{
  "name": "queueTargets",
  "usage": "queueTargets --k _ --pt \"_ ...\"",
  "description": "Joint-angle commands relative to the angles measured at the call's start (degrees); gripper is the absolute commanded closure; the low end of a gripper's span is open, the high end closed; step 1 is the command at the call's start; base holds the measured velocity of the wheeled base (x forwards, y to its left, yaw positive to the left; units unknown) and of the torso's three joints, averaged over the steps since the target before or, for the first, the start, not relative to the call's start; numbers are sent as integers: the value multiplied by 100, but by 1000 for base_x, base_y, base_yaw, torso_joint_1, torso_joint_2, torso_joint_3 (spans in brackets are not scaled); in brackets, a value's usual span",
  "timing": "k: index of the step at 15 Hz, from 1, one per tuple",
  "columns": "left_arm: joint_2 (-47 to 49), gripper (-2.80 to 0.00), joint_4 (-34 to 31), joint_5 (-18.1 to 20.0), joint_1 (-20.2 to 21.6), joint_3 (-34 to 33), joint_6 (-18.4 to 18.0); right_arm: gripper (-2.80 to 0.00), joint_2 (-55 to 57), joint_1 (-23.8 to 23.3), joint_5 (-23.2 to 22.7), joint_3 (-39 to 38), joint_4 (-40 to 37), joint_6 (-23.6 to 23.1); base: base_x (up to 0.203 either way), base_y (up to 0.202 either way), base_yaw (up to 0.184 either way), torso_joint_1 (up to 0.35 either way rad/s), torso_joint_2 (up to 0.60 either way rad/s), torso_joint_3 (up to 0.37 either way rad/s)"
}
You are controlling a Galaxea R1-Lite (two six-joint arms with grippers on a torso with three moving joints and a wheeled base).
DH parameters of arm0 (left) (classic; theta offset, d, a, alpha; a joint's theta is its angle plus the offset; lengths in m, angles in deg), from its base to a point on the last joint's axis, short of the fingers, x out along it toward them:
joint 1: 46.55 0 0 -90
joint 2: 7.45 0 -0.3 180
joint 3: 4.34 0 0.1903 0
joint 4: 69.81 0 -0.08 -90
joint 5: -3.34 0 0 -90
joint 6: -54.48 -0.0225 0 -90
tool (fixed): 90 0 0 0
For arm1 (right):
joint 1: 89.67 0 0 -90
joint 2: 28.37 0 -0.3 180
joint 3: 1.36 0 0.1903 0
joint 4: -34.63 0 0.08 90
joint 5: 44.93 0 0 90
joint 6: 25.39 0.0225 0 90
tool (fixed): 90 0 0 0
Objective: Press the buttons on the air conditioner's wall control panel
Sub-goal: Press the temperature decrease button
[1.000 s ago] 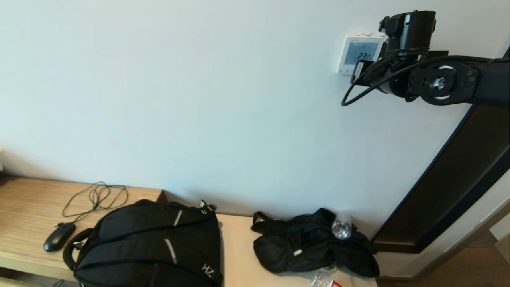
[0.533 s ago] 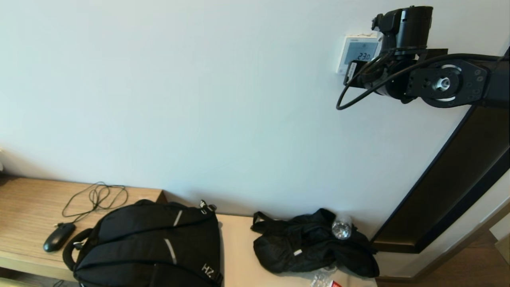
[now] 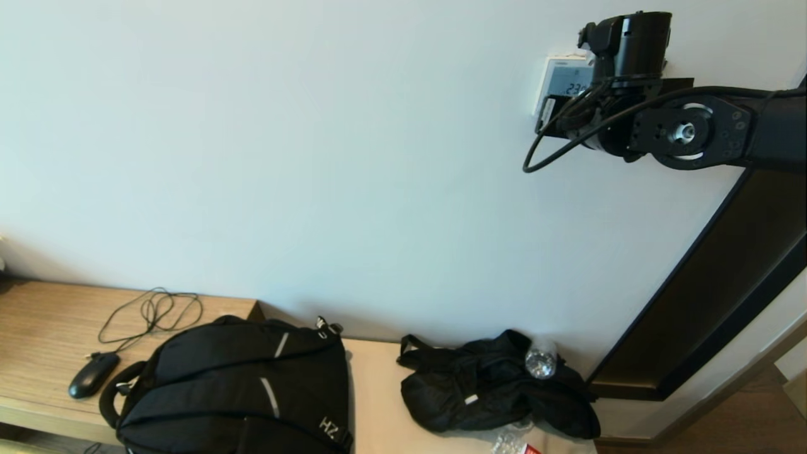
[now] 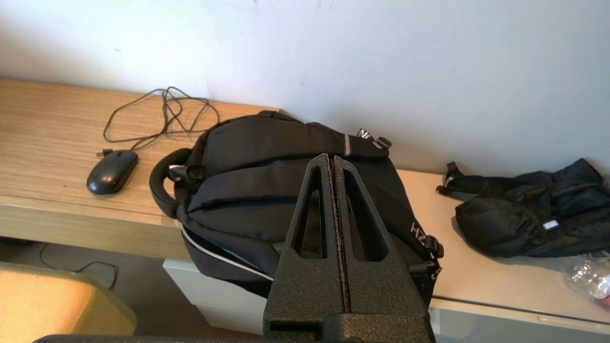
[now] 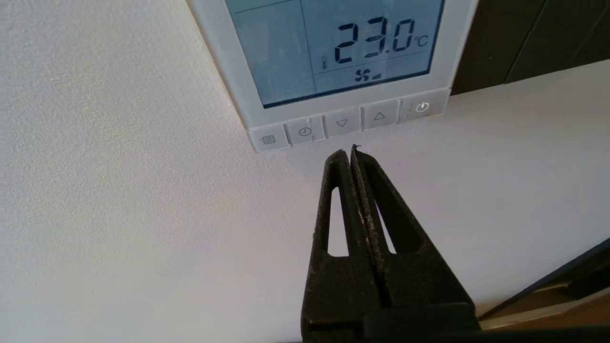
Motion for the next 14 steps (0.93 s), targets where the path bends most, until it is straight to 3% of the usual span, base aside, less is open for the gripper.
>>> queueTargets --k 1,14 --pt "0 0 -5 -2 2 1 3 0 103 -13 15 61 11 -3 0 0 0 0 0 0" --pt "0 0 -5 -2 2 1 3 0 408 -46 17 322 346 -196 0 0 0 0 0 0"
